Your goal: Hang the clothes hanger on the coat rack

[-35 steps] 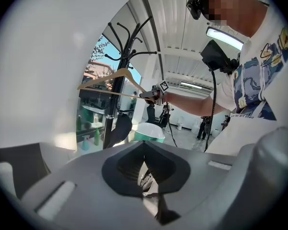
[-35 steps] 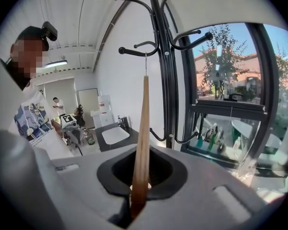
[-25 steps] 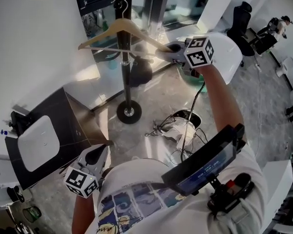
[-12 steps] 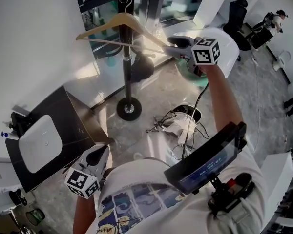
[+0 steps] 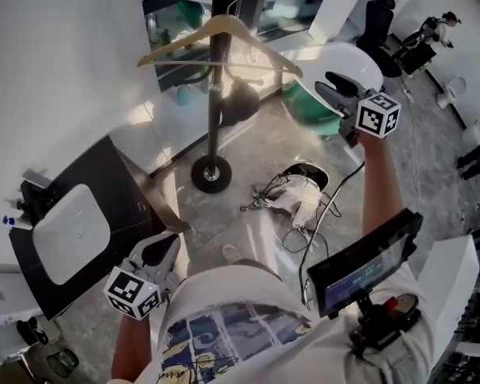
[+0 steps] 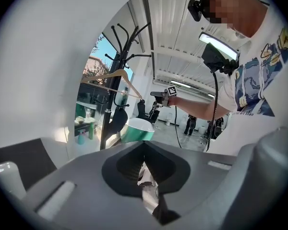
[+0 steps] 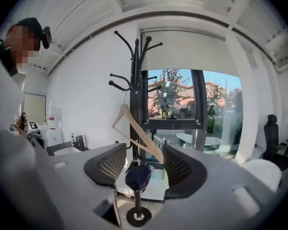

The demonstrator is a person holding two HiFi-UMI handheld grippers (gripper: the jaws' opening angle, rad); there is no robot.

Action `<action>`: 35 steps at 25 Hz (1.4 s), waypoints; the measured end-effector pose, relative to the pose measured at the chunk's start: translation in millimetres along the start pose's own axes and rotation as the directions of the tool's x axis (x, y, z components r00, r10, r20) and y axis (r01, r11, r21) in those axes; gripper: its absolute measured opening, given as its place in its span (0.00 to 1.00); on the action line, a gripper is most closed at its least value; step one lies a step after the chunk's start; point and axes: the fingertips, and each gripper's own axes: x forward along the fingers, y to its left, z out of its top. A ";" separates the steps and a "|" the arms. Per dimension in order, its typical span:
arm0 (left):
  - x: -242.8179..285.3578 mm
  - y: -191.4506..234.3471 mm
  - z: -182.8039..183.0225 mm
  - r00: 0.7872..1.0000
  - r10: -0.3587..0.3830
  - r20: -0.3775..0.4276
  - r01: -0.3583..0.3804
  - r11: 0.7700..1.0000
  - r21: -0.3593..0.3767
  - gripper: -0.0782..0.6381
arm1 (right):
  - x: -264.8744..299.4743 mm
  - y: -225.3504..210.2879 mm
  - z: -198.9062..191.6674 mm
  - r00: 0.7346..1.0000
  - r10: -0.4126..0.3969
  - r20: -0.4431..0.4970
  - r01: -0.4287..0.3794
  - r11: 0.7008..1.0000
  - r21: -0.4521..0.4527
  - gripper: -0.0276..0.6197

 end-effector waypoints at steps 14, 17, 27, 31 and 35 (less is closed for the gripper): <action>-64.6 -21.9 -12.0 0.995 -0.096 0.016 0.095 0.993 0.066 0.11 | -52.9 266.6 -98.5 0.988 -0.115 -0.101 0.113 0.993 -0.028 0.05; -77.1 -27.3 -23.6 0.994 -0.113 -0.002 0.113 0.991 0.069 0.11 | -54.1 325.1 -109.8 0.990 -0.103 -0.099 0.103 0.995 0.001 0.05; -105.9 -61.2 -28.2 0.986 -0.168 -0.011 0.168 0.982 0.090 0.11 | -59.0 474.7 -129.9 0.991 0.058 -0.122 -0.061 0.998 -0.019 0.05; -114.5 -66.7 -32.7 0.986 -0.167 -0.007 0.167 0.982 0.089 0.11 | -62.7 510.6 -132.0 0.985 0.115 -0.126 -0.119 0.993 -0.022 0.05; -123.1 -72.0 -37.4 0.986 -0.169 0.000 0.168 0.982 0.088 0.11 | -67.1 528.6 -130.6 0.983 0.132 -0.127 -0.138 0.989 -0.044 0.05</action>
